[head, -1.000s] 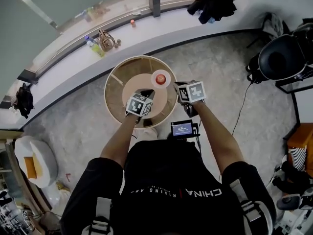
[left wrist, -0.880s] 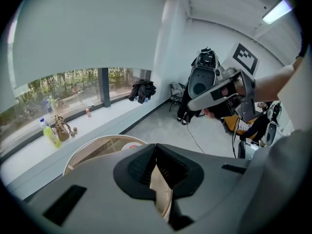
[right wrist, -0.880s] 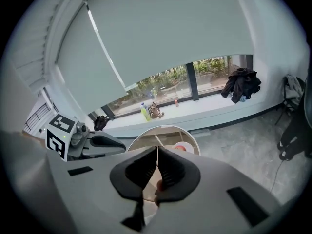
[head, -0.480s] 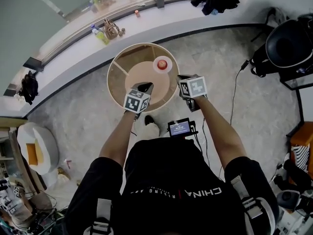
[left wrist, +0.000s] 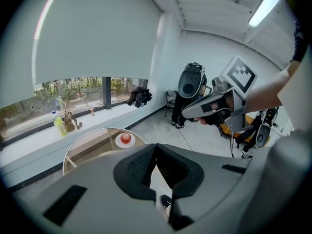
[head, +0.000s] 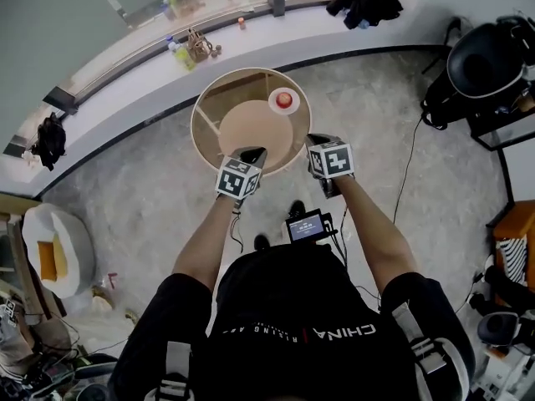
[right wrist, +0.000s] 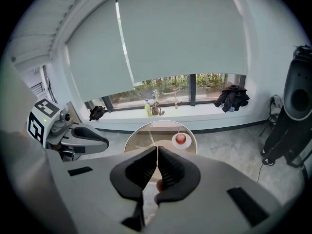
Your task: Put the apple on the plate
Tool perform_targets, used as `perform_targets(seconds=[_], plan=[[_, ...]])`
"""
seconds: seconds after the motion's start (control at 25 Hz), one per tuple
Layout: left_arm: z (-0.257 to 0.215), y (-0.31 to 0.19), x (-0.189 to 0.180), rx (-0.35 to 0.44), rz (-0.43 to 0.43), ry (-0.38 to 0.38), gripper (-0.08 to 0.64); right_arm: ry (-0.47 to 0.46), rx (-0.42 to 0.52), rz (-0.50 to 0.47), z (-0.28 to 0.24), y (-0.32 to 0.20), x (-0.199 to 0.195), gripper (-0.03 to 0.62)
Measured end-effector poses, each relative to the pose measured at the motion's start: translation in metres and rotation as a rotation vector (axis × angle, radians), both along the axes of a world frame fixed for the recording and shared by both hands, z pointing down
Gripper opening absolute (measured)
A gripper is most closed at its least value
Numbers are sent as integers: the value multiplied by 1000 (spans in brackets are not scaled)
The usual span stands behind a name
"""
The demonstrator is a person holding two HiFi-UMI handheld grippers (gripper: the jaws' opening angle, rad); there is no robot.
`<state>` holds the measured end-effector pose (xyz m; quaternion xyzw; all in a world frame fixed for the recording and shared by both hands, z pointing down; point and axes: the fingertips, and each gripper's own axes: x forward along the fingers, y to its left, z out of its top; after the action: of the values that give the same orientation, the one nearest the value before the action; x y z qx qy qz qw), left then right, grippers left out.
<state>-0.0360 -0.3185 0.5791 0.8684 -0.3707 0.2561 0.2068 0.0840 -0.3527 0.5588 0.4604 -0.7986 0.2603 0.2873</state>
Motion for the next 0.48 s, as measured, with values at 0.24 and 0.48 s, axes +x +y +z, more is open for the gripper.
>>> perform_targets(seconds=[0.24, 0.48], plan=[[4, 66, -56, 3, 23, 13, 18, 64, 26, 15, -5, 77, -46, 29], [9, 105, -67, 7, 16, 40, 18, 70, 13, 6, 0, 116, -46, 29]])
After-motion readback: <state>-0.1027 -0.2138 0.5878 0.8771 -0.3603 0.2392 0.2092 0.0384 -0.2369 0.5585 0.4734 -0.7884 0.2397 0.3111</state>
